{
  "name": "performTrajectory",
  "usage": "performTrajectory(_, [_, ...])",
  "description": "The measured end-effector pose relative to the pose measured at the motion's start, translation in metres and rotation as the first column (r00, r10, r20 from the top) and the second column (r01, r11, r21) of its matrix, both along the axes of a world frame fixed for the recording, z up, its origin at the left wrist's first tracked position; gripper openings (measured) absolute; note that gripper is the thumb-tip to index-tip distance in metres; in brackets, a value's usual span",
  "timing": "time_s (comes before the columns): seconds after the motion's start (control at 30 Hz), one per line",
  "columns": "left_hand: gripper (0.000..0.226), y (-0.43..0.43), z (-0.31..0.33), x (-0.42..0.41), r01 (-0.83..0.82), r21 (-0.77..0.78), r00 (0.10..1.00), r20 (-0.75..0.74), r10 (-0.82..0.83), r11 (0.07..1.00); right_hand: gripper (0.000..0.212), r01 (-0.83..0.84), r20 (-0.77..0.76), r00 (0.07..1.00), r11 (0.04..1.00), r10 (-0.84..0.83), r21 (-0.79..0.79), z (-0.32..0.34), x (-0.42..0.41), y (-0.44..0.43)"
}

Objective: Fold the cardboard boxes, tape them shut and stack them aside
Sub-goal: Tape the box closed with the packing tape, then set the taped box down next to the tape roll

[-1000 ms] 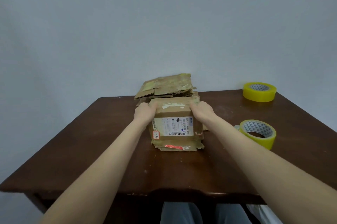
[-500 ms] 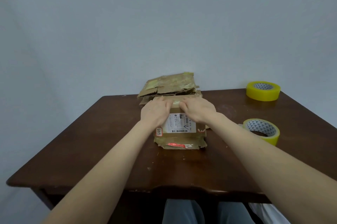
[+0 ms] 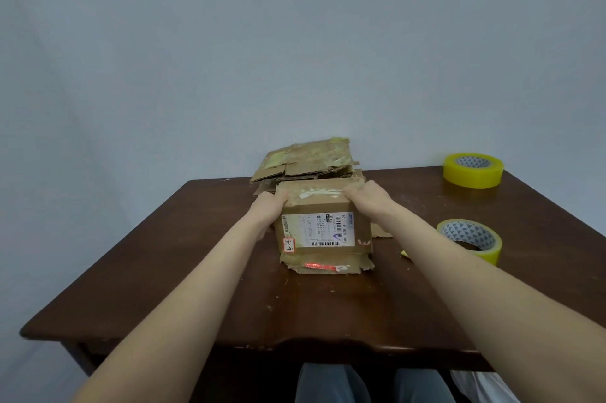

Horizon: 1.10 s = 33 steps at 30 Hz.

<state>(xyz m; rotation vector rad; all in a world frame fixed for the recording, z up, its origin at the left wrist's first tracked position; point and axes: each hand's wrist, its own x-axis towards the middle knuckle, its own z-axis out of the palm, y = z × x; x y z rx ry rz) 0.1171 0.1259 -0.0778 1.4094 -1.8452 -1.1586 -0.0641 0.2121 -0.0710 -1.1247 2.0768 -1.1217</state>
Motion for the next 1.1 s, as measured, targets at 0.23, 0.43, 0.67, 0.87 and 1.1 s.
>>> performTrajectory(0.23, [0.032, 0.035, 0.044, -0.018, -0.200, -0.309, 0.980, -0.049, 0.194, 0.930, 0.045, 0.253, 0.013, 0.966, 0.933, -0.259, -0.256, 0.030, -0.020, 0.023])
performTrajectory(0.43, [0.050, 0.063, 0.103, -0.076, -0.137, -0.485, 0.977, -0.210, 0.037, 0.864, 0.048, 0.401, 0.023, 0.896, 0.786, -0.444, -0.471, 0.070, -0.059, 0.040])
performTrajectory(0.67, [0.050, 0.030, 0.081, -0.168, 0.015, -0.326, 0.939, -0.319, -0.126, 0.945, 0.058, 0.537, 0.089, 0.828, 0.735, -0.554, -0.415, 0.056, -0.117, 0.023])
performTrajectory(0.87, [0.036, -0.018, 0.035, -0.229, -0.031, -0.214, 0.956, -0.290, -0.033, 0.976, 0.070, 0.484, 0.066, 0.873, 0.840, -0.484, -0.246, 0.020, -0.168, -0.015])
performTrajectory(1.1, [0.041, -0.040, -0.010, -0.285, 0.102, -0.049, 0.987, -0.120, -0.107, 0.994, 0.069, 0.556, -0.171, 0.813, 0.829, -0.556, -0.050, -0.017, -0.198, -0.031])
